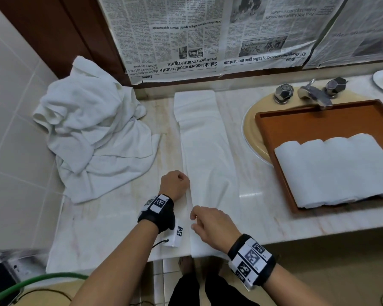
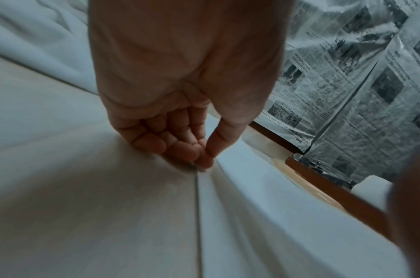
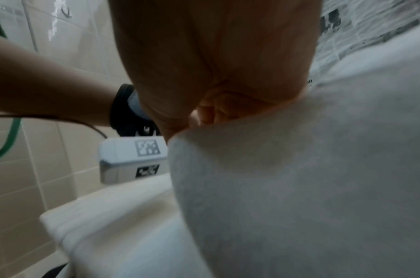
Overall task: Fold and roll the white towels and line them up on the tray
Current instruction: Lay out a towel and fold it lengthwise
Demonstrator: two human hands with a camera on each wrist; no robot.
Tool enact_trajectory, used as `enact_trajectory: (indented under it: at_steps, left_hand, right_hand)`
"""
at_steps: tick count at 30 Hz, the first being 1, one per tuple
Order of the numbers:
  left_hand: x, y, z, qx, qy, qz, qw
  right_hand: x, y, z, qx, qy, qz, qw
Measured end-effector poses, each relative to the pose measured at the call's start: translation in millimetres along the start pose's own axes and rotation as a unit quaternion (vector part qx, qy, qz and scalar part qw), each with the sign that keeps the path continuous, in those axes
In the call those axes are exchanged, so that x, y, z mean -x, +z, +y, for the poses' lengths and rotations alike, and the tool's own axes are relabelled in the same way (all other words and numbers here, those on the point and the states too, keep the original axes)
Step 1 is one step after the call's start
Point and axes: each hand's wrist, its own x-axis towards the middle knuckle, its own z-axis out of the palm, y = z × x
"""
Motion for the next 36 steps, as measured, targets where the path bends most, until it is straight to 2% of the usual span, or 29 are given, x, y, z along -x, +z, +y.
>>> enact_trajectory:
  at_steps: [5,10,14,17,19,21,24,26,29,31,33,36]
  left_hand:
    - [0.3,7.5,5.8,-0.033,-0.007,0.019,0.999]
    - [0.5,17.2,10.3,-0.081,-0.027,0.033,0.996]
    - [1.0,14.6,10.5,-0.058,-0.03,0.032,0.997]
    - [0.1,9.7,5.4,-0.029,-0.022,0.014,0.999]
    - [-0.1,5.8,2.4,-0.027,-0.013,-0.006,1.0]
    - [-2.1,3.6,-3.5,-0.044,-0.014,-0.024,0.999]
    - [-1.6,1.7,-6.3,-0.062,-0.013,-0.028,0.998]
    - [-0.2,1.9,-1.8,-0.083,-0.018,-0.016,0.996]
    - [1.5,3.6,8.9,-0.116,-0.004,0.063,0.991]
    - [-1.8,11.0,12.5,-0.11,0.078,0.117,0.984]
    - [-6.2,23.6,14.4,-0.14,0.142,0.102,0.975]
    - [-12.8,39.0,12.1,-0.253,0.148,0.013,0.956]
  right_hand:
    - [2.0,16.0,3.6,-0.049,-0.004,-0.054,0.997]
    - [3.6,24.0,0.5,-0.049,-0.023,-0.084,0.995]
    - [3.5,25.9,7.0,-0.007,0.01,-0.104,0.995]
    - [5.9,21.5,7.9,-0.042,0.011,-0.11,0.993]
    - [3.5,8.4,13.4,-0.11,0.013,-0.068,0.992]
    - [-6.9,-11.6,28.9,-0.139,0.017,0.037,0.989]
    - [-34.0,-41.7,60.9,-0.077,0.019,0.185,0.979]
    - [-55.4,-54.1,82.1,-0.011,0.02,0.206,0.978]
    - [-80.0,-56.2,102.0,0.082,0.013,0.157,0.984]
    - [-90.8,-52.2,105.6,0.129,0.018,0.088,0.988]
    - [-100.5,-45.3,102.5,0.175,0.029,0.042,0.983]
    - [-113.1,-38.9,93.1,0.214,0.031,0.013,0.976]
